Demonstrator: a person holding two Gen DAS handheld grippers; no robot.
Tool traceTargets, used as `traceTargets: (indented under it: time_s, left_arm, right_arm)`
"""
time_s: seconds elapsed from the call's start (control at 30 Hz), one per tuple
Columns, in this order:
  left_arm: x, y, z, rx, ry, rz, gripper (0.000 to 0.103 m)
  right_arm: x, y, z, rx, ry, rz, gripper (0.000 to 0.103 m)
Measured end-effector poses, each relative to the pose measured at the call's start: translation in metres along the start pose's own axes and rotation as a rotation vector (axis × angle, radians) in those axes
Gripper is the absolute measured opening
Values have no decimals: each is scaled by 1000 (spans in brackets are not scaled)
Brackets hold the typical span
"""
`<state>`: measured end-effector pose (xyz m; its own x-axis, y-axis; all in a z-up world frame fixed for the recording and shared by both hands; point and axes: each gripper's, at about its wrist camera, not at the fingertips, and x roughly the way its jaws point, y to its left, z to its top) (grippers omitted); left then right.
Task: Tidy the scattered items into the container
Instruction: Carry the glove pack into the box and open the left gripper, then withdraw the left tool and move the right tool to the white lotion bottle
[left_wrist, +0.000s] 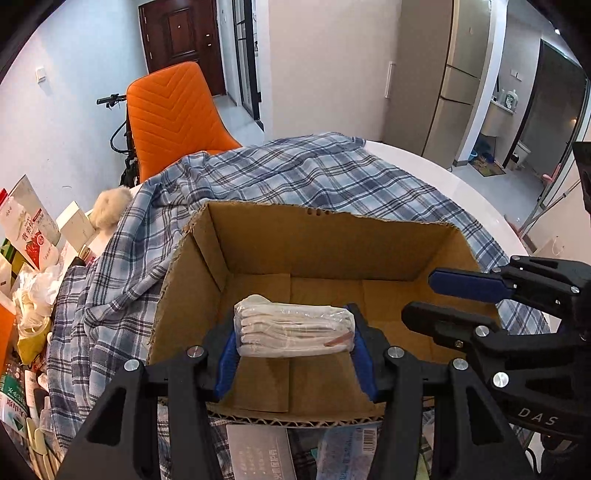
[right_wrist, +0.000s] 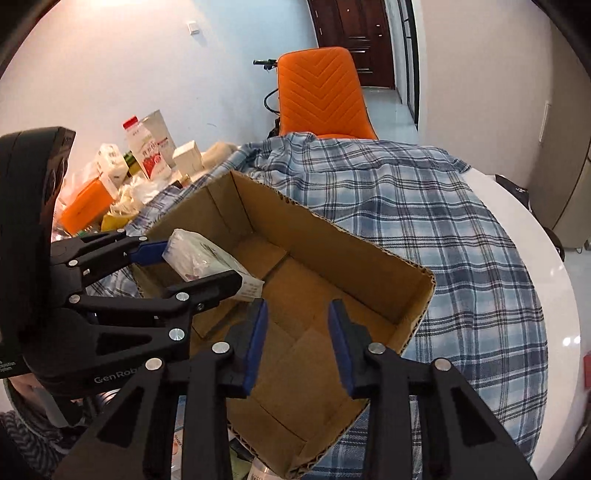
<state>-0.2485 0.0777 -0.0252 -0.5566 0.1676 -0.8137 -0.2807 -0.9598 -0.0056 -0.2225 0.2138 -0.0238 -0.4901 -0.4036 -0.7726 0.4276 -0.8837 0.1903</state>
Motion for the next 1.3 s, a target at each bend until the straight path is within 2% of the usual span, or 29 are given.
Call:
traceTargets:
  time_s: [0.17, 0.23, 0.27, 0.33, 0.4, 0.57, 0.7, 0.77, 0.8, 0.87, 0.93, 1.03, 1.3]
  left_arm:
    - [1, 2, -1, -10, -4, -19, 57]
    - [1, 3, 0, -17, -2, -26, 61]
    - [0, 4, 0, -17, -2, -18, 63]
    - [0, 4, 0, -17, -2, 13, 72]
    - [-1, 5, 0, -22, -5, 17, 74]
    - [-5, 6, -2, -34, 0, -3, 75]
    - [-11, 6, -6, -25, -11, 0, 76]
    - [-18, 6, -10, -30, -27, 0, 76]
    - [-22, 5, -12, -29, -33, 2, 76]
    - [-31, 3, -17, -15, -41, 12, 76]
    - [-40, 2, -24, -13, -57, 25, 86]
    - [-54, 2, -37, -24, -98, 27, 87]
    - [-81, 3, -62, -48, -138, -14, 87]
  right_arm:
    - [3, 0, 0, -5, 15, -7, 33]
    - [3, 0, 0, -3, 16, -6, 33]
    - [2, 0, 0, -2, 16, -6, 33]
    - [2, 0, 0, -6, 17, -7, 33]
    - [1, 0, 0, -3, 15, -5, 33]
    - [-4, -2, -1, 4, 7, -17, 36]
    - [-11, -4, -4, 13, -4, -13, 41]
    - [-16, -4, -6, 15, -13, -12, 47]
    - [-20, -4, -8, 14, -22, -9, 54]
    - [-26, -2, -13, 8, -41, -10, 57]
    - [-33, 2, -19, -4, -58, -20, 59]
    - [-43, 7, -29, -21, -88, -11, 73]
    - [-63, 19, -58, -6, -102, 44, 77]
